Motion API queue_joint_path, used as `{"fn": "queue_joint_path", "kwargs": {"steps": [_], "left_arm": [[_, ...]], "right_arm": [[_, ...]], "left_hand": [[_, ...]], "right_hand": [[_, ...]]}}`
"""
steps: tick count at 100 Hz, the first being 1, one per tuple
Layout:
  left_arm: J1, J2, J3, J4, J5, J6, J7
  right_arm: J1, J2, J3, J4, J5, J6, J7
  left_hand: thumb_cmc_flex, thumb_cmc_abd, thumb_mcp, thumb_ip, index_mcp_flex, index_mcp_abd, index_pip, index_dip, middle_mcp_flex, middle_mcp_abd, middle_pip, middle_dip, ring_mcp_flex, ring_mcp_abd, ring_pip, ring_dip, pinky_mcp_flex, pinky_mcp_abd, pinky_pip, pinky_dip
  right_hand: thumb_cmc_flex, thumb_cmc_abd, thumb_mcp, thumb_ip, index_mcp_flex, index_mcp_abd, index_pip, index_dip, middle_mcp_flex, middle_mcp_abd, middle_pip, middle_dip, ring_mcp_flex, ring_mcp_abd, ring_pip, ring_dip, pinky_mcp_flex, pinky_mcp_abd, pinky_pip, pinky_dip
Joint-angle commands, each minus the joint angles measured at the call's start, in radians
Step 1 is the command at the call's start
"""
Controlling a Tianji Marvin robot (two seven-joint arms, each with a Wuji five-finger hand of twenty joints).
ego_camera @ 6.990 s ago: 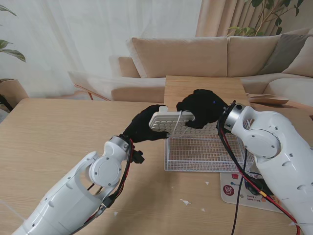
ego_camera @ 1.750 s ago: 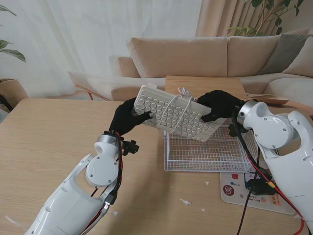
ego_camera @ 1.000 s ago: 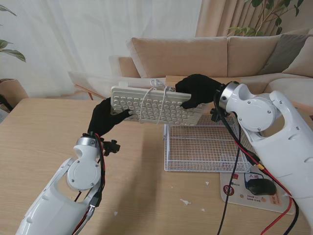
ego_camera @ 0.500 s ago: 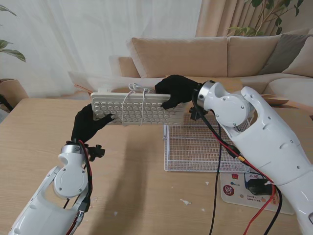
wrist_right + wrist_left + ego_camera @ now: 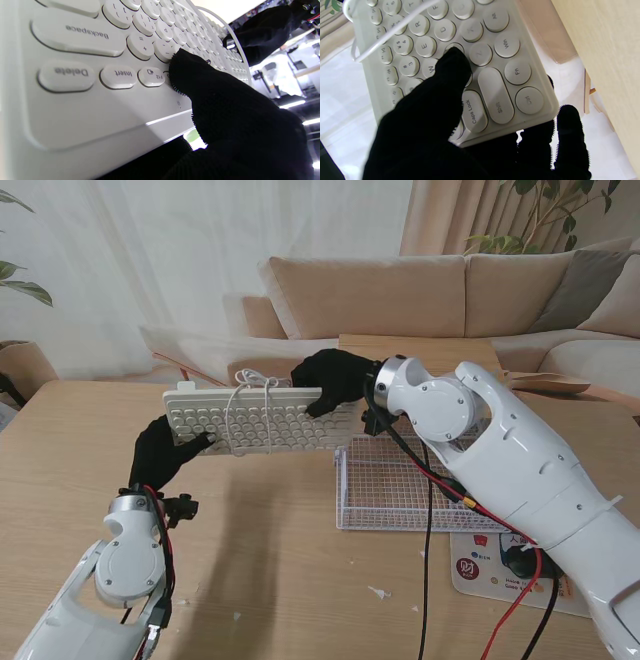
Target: Unroll the mouse pad and set up the keyboard and mouse from the tabletop organizer
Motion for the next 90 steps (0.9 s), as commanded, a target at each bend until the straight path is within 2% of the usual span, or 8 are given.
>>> {"fn": "queue_joint_path", "kwargs": {"steps": [1,29,76,90], "left_arm": [[0.021,-0.005,-0.006,0.001,0.002,0.007,-0.011],[0.028,-0.008,-0.034,0.027,0.011,-0.008,0.013],[0.067,-0.014,-0.058,0.054,-0.023,0.029,0.016],[0.077,-0.015,-0.058,0.068,-0.02,0.042,0.021]], "right_arm": [[0.002,-0.024,-0.021,-0.001,0.011,0.003,0.014],[0.043,-0.056,-0.084,0.049,0.049,-0.007,-0.038],[0.08,-0.086,-0.204,0.15,0.064,0.048,-0.039],[0.096,-0.098,-0.244,0.195,0.068,0.045,-0.042]], "left_hand": [[0.134,0.111,0.13,0.116,0.056,-0.046,-0.002,-0.004,0.047,0.002,0.11,0.046,-0.002,0.01,0.042,0.009,-0.018,0.012,0.0,0.002],[0.138,0.111,0.128,0.117,0.055,-0.046,-0.001,0.003,0.05,0.001,0.11,0.048,-0.003,0.008,0.041,0.009,-0.018,0.013,0.001,0.003],[0.141,0.106,0.14,0.115,0.062,-0.019,-0.005,0.011,0.058,0.024,0.12,0.054,0.011,0.029,0.053,0.015,-0.019,0.015,0.012,0.012],[0.142,0.105,0.142,0.115,0.063,-0.017,-0.007,0.012,0.058,0.025,0.122,0.053,0.011,0.03,0.054,0.016,-0.018,0.016,0.016,0.016]], "right_hand": [[0.059,0.088,0.078,0.032,0.022,-0.178,0.062,0.051,0.02,-0.018,0.043,0.013,0.011,-0.054,0.007,0.008,-0.022,-0.01,0.027,-0.024],[0.058,0.09,0.075,0.032,0.023,-0.182,0.063,0.052,0.022,-0.02,0.045,0.013,0.014,-0.058,0.01,0.009,-0.022,-0.014,0.024,-0.029],[0.052,0.103,0.068,0.033,0.013,-0.183,0.061,0.055,0.013,-0.025,0.046,0.014,0.009,-0.06,0.008,0.007,-0.03,-0.015,0.022,-0.032],[0.051,0.113,0.055,0.033,0.007,-0.191,0.06,0.058,0.008,-0.033,0.045,0.013,0.006,-0.065,0.004,0.005,-0.034,-0.017,0.02,-0.035]]}}
